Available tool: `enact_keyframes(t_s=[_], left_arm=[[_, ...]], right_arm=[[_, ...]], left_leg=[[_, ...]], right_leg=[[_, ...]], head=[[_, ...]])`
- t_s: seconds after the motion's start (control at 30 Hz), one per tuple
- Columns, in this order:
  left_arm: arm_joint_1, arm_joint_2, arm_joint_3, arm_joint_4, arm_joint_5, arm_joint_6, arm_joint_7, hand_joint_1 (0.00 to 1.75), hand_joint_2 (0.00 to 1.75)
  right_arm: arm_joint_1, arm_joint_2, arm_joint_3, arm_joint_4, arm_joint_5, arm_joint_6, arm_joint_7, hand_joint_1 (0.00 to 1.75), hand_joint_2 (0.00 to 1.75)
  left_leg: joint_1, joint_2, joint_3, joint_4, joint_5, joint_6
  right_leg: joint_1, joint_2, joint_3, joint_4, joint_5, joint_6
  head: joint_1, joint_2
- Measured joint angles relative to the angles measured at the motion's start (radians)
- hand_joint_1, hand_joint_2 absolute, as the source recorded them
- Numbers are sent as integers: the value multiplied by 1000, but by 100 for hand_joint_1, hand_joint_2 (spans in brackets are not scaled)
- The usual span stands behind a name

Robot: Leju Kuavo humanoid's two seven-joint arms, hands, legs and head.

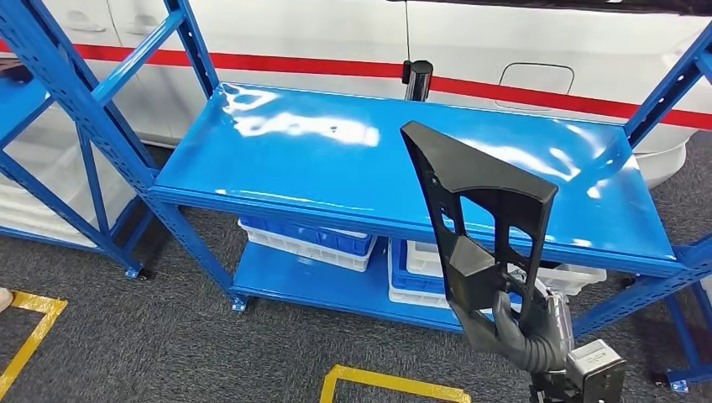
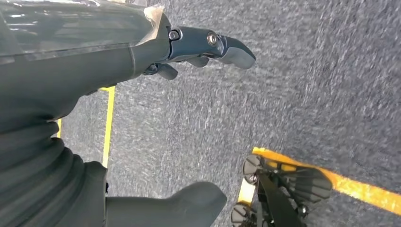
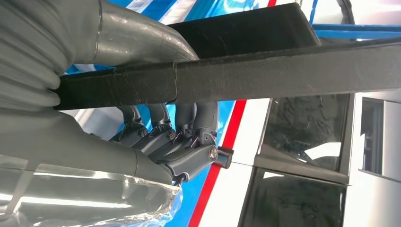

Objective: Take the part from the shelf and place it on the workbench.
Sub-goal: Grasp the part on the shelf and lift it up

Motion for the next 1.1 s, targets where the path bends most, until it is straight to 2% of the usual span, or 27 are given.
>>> enact_keyframes(t_s=[0.07, 0.1, 0.17, 0.2, 0.23, 0.27, 0.3, 0.37, 0.4, 0.43, 0.47, 0.53, 0.57, 0.6, 0.63, 0.7, 0.73, 0.77, 0.8, 0.87, 0.9, 0.93, 0.97, 1.0, 1.03, 1.07, 1.1], left_arm=[[0, 0, 0, 0, 3, -3, 1, 0, 175], [0, -1, 0, 0, 3, -4, 2, 0, 175], [-1, -1, -1, 0, 4, -5, 4, 0, 175], [-1, -2, -1, 0, 4, -5, 5, 0, 175], [-1, -2, -1, 0, 4, -5, 6, 0, 175], [-1, -2, -1, 0, 5, -5, 6, 0, 175], [-1, -2, -1, 0, 5, -6, 7, 0, 175], [-4, -2, -2, 0, 5, -8, 7, 0, 175], [-6, -2, -2, 0, 5, -10, 7, 0, 175], [-7, -2, -2, 0, 5, -12, 7, 0, 175], [-8, -2, -2, 0, 6, -15, 7, 0, 175], [-8, -3, -2, 0, 7, -20, 7, 0, 175], [-9, -4, -2, 0, 7, -22, 7, 0, 175], [-9, -6, -3, 0, 7, -24, 6, 0, 175], [-10, -6, -3, 0, 8, -26, 6, 0, 175], [-10, -7, -3, 0, 11, -30, 2, 0, 175], [-10, -7, -3, 0, 12, -32, 0, 0, 175], [-10, -7, -3, 0, 12, -35, -3, 0, 175], [-10, -8, -3, 0, 13, -37, -5, 0, 175], [-10, -10, -3, 0, 14, -39, -8, 0, 175], [-10, -10, -3, 0, 15, -39, -9, 0, 175], [-10, -10, -3, 0, 16, -39, -10, 0, 175], [-10, -11, -3, 0, 17, -39, -11, 0, 175], [-10, -11, -3, 0, 19, -39, -12, 0, 175], [-9, -10, -3, 0, 22, -38, -12, 0, 175], [-9, -10, -3, 1, 24, -38, -12, 0, 175], [-8, -10, -3, 1, 25, -37, -12, 0, 175]], right_arm=[[-6, 2, 1, 3, 0, 1, 1, 175, 175], [-9, 3, 2, 4, 0, 1, 1, 175, 175], [-13, 6, 3, 8, 0, 2, 2, 175, 175], [-13, 7, 4, 10, 0, 2, 2, 175, 175], [-14, 10, 5, 12, 0, 3, 2, 175, 175], [-14, 11, 6, 14, 0, 4, 3, 175, 175], [-14, 13, 7, 16, 0, 5, 3, 175, 175], [-14, 15, 8, 17, 0, 7, 3, 175, 175], [-15, 16, 8, 17, 0, 8, 3, 175, 175], [-16, 16, 8, 17, 0, 8, 3, 175, 175], [-17, 16, 8, 17, 0, 10, 3, 175, 175], [-20, 16, 8, 17, 0, 13, 3, 175, 175], [-20, 16, 8, 18, 0, 15, 3, 175, 175], [-21, 15, 8, 18, 0, 16, 4, 175, 175], [-22, 15, 8, 20, 0, 16, 4, 175, 175], [-23, 14, 8, 25, 0, 16, 4, 175, 175], [-24, 13, 8, 29, 0, 16, 4, 175, 175], [-25, 13, 8, 32, 0, 17, 4, 175, 175], [-26, 13, 8, 34, 0, 17, 4, 175, 175], [-30, 13, 8, 37, 2, 18, 4, 175, 175], [-33, 13, 8, 37, 3, 18, 3, 175, 175], [-36, 13, 8, 37, 5, 19, 3, 175, 175], [-38, 13, 8, 37, 7, 19, 2, 175, 175], [-40, 13, 8, 38, 10, 19, 2, 175, 175], [-41, 13, 8, 39, 12, 20, 1, 175, 175], [-44, 13, 9, 40, 15, 21, 1, 175, 175], [-46, 14, 9, 41, 17, 23, 2, 175, 175]], left_leg=[[5, 0, -13, 23, -23, -11], [8, 0, -28, 59, -55, -16], [13, 2, -72, 181, -141, -26], [15, 2, -91, 243, -174, -30], [17, 2, -97, 281, -191, -33], [19, 2, -85, 281, -188, -34], [20, 3, -51, 240, -170, -34], [22, 3, 49, 90, -123, -30], [21, 2, 85, 30, -108, -27], [19, 1, 104, -5, -101, -23], [15, 1, 106, -16, -99, -17], [10, 2, 93, -17, -81, 0], [10, 4, 85, -21, -70, 9], [10, 6, 75, -26, -56, 19], [11, 8, 63, -29, -43, 25], [7, 9, 36, -28, -22, 31], [6, 9, 22, -27, -12, 31], [4, 10, 8, -26, -3, 31], [4, 9, -5, -24, 6, 29], [3, 8, -26, -19, 22, 23], [2, 8, -34, -15, 29, 18], [0, 8, -40, -12, 36, 12], [-1, 8, -43, -11, 41, 7], [-2, 7, -45, -10, 47, 2], [-1, 7, -47, -9, 50, -3], [1, 6, -52, -1, 40, -8], [3, 6, -62, 21, 14, -13]], right_leg=[[-6, -2, -7, -2, 11, -18], [-10, -4, -13, -4, 18, -27], [-8, -7, -27, -3, 29, -40], [-7, -8, -34, -3, 34, -42], [-6, -9, -43, -2, 39, -42], [-5, -9, -50, -1, 45, -41], [-5, -9, -57, -1, 51, -38], [-4, -8, -65, 1, 62, -30], [-2, -8, -68, 1, 67, -24], [1, -9, -71, 2, 73, -18], [2, -9, -74, 1, 79, -10], [2, -9, -80, 0, 91, 5], [2, -8, -89, 8, 82, 8], [3, -8, -103, 35, 55, 5], [2, -7, -122, 83, 13, -2], [1, -7, -157, 215, -72, -11], [1, -7, -162, 265, -92, -8], [1, -7, -153, 287, -93, 0], [2, -7, -123, 269, -79, 9], [2, -6, -19, 140, -47, 18], [7, -6, 36, 60, -46, 15], [11, -5, 70, 2, -51, 9], [16, -5, 87, -32, -59, 2], [18, -4, 87, -43, -60, -5], [12, -4, 79, -42, -55, -12], [6, -6, 75, -42, -49, -22], [1, -7, 69, -42, -41, -34]], head=[[-2, 0], [-4, 0], [-7, 0], [-7, 0], [-7, 0], [-7, 0], [-7, 0], [-7, 0], [-6, 0], [-5, 0], [-4, 0], [-3, 0], [-2, 0], [0, 0], [3, 0], [7, 0], [7, 0], [7, 0], [8, 0], [8, 0], [8, 0], [7, 0], [6, 0], [5, 0], [4, 0], [4, 0], [1, 0]])
